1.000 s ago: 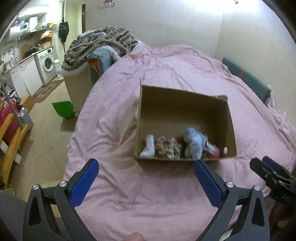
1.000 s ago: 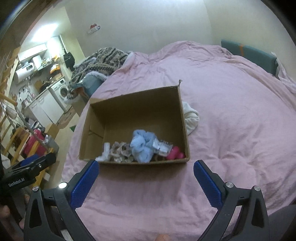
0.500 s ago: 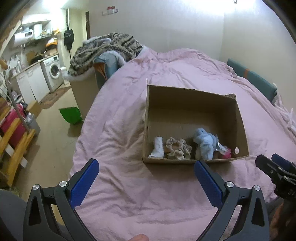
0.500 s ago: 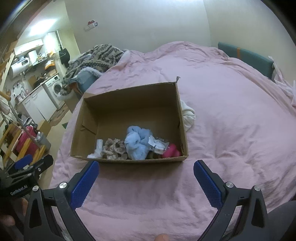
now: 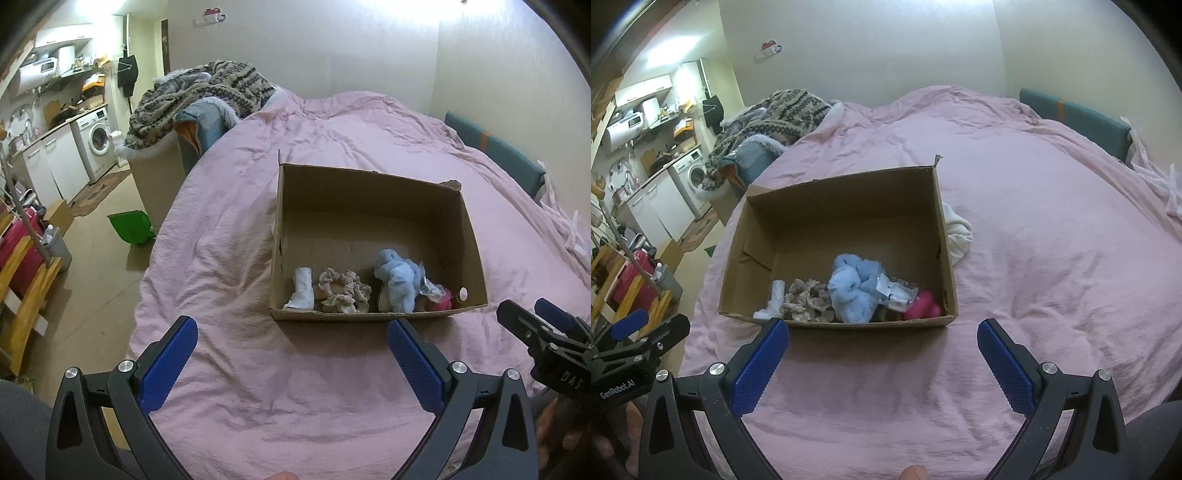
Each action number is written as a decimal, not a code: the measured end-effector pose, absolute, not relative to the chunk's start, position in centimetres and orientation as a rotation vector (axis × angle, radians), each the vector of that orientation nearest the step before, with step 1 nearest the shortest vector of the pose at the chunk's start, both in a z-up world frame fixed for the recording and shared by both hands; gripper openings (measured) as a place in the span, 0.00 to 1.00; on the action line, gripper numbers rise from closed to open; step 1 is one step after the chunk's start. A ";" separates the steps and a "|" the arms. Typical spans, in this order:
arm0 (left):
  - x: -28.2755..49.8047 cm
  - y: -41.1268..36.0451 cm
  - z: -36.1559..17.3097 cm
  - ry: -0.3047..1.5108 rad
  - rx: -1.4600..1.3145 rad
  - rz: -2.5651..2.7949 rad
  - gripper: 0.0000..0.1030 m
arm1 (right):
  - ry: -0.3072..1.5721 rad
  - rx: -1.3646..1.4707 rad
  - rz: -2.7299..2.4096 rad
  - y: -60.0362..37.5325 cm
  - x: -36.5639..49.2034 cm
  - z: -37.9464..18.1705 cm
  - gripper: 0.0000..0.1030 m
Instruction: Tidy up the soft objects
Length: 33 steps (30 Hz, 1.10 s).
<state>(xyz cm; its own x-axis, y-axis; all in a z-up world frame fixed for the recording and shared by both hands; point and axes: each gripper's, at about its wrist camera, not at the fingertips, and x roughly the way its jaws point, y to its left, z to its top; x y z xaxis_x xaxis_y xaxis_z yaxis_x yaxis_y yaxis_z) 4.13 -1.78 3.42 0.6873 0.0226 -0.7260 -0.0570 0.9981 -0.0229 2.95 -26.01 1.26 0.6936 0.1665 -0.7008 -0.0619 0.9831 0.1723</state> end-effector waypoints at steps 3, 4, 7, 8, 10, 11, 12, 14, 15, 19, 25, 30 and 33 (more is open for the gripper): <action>4.1 -1.7 3.5 0.814 -0.052 0.041 0.99 | 0.796 0.132 0.126 -26.0 2.9 1.1 1.00; 4.1 -1.7 3.6 0.814 -0.054 0.039 0.99 | 0.796 0.130 0.126 -25.9 2.9 1.1 1.00; 4.1 -1.7 3.6 0.813 -0.050 0.041 0.99 | 0.793 0.121 0.123 -25.8 2.8 1.1 1.00; 4.1 -1.7 3.5 0.814 -0.050 0.041 0.99 | 0.793 0.121 0.123 -25.8 2.8 1.1 1.00; 4.1 -1.7 3.5 0.815 -0.052 0.039 0.99 | 0.792 0.116 0.121 -25.7 2.8 1.1 1.00; 4.2 -1.7 3.6 0.816 -0.053 0.038 0.99 | 0.791 0.116 0.121 -25.7 2.8 1.1 1.00; 4.2 -1.8 3.6 0.817 -0.054 0.037 0.99 | 0.791 0.115 0.120 -25.7 2.8 1.1 1.00; 4.2 -1.8 3.7 0.816 -0.055 0.035 0.99 | 0.788 0.110 0.118 -25.7 2.8 1.1 1.00; 4.2 -1.9 3.7 0.814 -0.055 0.034 0.99 | 0.789 0.110 0.118 -25.7 2.8 1.1 1.00; 4.2 -2.0 3.9 0.812 -0.056 0.029 0.99 | 0.789 0.111 0.118 -25.6 2.8 1.1 1.00; 4.2 -2.1 3.9 0.812 -0.058 0.028 0.99 | 0.789 0.111 0.117 -25.6 2.8 1.1 1.00; 4.2 -2.1 3.8 0.814 -0.058 0.028 0.99 | 0.789 0.111 0.118 -25.6 2.8 1.1 1.00; 4.2 -2.1 3.9 0.813 -0.057 0.027 0.99 | 0.788 0.110 0.118 -25.6 2.8 1.1 1.00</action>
